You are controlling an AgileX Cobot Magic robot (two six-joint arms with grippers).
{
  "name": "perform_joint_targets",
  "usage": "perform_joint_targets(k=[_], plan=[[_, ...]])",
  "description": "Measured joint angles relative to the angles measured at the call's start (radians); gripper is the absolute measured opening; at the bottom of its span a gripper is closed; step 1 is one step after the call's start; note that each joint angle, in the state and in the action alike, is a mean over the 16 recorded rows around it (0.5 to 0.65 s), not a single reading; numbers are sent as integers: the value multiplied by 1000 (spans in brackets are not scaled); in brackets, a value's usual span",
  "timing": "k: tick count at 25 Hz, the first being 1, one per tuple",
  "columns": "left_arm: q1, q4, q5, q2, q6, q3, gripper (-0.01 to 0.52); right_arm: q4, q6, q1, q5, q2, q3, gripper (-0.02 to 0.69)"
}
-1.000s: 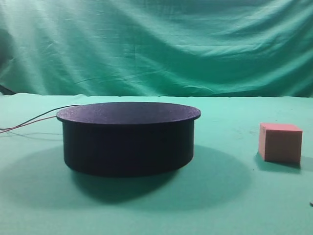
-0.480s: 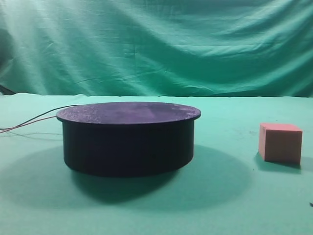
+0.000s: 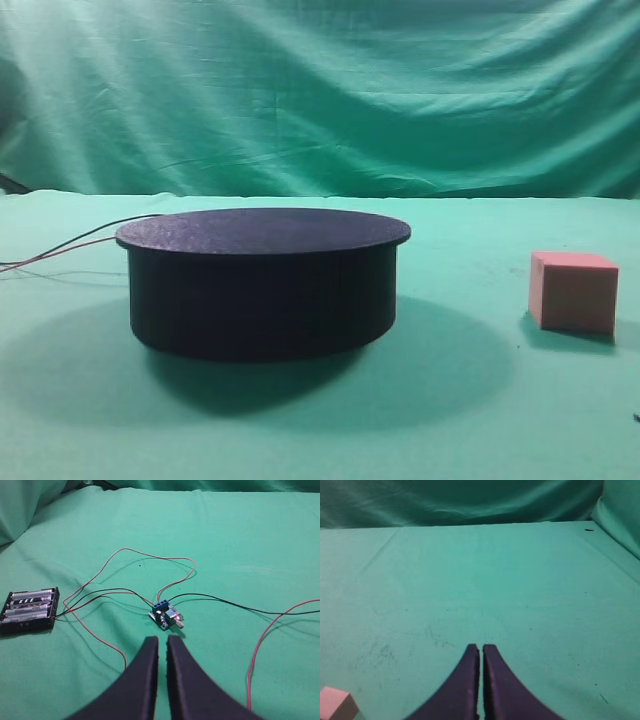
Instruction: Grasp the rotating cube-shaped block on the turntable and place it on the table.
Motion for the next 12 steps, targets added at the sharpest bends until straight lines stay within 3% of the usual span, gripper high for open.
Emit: perform_joint_targets(k=[12], plan=[[0, 0, 0, 0, 0, 0, 0, 6, -19, 17, 58, -27, 1, 0]])
